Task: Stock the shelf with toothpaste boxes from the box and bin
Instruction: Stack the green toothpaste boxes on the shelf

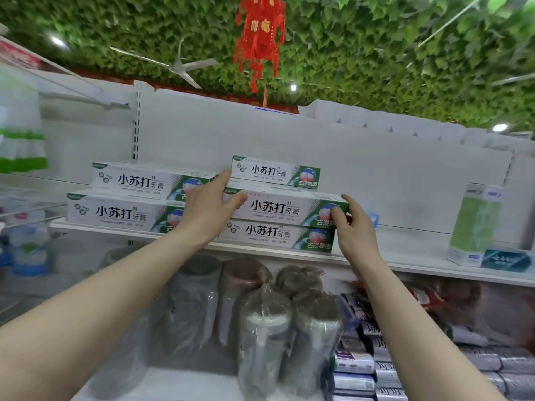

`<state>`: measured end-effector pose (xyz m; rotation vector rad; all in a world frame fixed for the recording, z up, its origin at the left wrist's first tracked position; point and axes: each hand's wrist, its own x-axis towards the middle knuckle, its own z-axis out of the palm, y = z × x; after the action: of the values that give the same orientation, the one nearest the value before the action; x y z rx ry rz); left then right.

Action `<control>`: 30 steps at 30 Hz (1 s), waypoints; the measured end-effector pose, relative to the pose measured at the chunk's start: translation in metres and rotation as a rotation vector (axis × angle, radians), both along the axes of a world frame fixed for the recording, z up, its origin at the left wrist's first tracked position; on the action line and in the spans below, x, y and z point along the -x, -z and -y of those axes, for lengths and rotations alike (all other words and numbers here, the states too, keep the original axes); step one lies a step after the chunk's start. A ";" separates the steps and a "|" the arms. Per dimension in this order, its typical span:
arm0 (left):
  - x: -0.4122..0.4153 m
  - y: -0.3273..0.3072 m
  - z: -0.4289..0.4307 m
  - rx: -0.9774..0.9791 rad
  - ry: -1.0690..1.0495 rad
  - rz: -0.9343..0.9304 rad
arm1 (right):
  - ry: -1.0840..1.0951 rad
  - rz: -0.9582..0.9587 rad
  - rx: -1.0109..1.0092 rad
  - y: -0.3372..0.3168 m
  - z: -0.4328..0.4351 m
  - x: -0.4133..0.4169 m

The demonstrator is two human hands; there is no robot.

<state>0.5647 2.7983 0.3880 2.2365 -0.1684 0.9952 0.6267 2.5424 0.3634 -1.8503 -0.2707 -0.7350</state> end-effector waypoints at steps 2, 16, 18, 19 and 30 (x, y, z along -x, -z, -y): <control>0.002 0.001 0.002 -0.011 0.002 0.032 | 0.006 0.000 -0.008 0.003 -0.001 -0.002; -0.029 -0.031 -0.007 0.133 0.001 0.170 | 0.085 0.126 0.030 -0.042 -0.005 -0.015; -0.033 -0.032 -0.006 0.122 -0.003 0.171 | 0.081 0.120 0.021 -0.042 -0.004 -0.017; -0.035 -0.032 -0.006 0.117 -0.009 0.171 | 0.080 0.118 0.013 -0.041 -0.004 -0.019; -0.042 -0.018 -0.007 0.164 -0.010 0.200 | 0.097 0.139 -0.004 -0.030 -0.009 -0.023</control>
<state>0.6065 2.8057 0.4064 1.9906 -0.1575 1.1940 0.6498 2.5516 0.3934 -1.8216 -0.2707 -0.9325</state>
